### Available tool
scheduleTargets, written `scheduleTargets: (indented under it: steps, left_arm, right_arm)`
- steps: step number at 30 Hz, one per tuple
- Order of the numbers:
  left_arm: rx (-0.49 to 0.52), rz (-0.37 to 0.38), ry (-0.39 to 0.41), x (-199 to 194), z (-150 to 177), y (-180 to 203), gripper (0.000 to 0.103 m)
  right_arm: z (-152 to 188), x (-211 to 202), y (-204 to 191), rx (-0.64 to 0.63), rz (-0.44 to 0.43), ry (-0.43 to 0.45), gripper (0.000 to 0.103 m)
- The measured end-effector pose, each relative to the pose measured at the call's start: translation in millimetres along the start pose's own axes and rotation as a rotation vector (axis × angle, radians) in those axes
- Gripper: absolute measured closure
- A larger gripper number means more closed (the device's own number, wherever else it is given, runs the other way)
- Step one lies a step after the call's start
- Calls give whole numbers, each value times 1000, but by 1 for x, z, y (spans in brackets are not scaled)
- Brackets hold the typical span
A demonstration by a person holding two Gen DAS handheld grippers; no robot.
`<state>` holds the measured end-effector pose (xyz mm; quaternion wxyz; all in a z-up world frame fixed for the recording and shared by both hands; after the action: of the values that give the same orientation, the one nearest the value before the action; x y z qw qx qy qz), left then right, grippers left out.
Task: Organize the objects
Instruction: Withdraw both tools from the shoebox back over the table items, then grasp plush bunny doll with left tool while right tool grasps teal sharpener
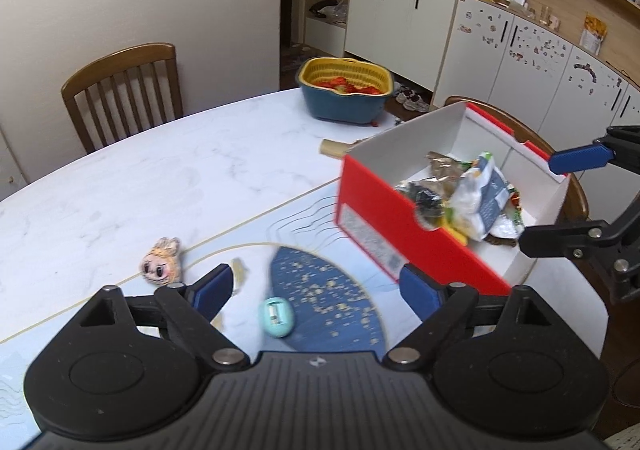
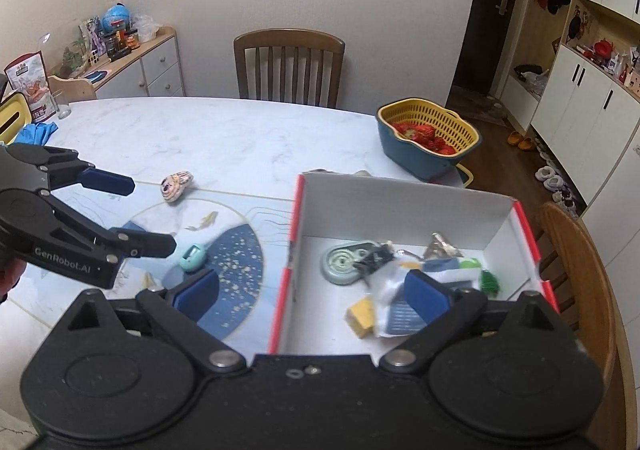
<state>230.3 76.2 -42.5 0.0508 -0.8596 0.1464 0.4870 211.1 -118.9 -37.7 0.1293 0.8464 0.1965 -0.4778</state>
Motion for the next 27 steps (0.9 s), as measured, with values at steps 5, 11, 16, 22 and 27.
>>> scheduleTargets:
  steps: [5,11,16,22,27]
  left_arm:
    - [-36,-22,15,1,11,-28,2]
    - [-89,-63,40,9,22,-67,2]
    - [-108,-44,33,18,25,-92,2]
    - [-142,-54,31,34,24,-114,2]
    - [-169,-43,14,55,20,-132,2]
  right_arm:
    - [-2,8,-21,3,-9,-6,4]
    - [-6,22,-44,12,-27,-19,4]
    - [-10,37,-64,-4,-54,-43,4]
    - [-13,61,-86,-19,-67,-84,4]
    - [-14,83,-98,-12,-59,-104,4]
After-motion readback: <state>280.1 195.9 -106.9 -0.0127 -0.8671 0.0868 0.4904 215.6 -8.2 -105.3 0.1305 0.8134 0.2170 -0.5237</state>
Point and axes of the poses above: each gripper's, at about its wrist camera, not at the fingertips, and x roughly the way its jaws point, y to its right, z to its underside, the point moved 3 cm from there along x, roughly the way its jaws point, and after that the axes turned 12 degrees about -y, right-handed, at the moved point
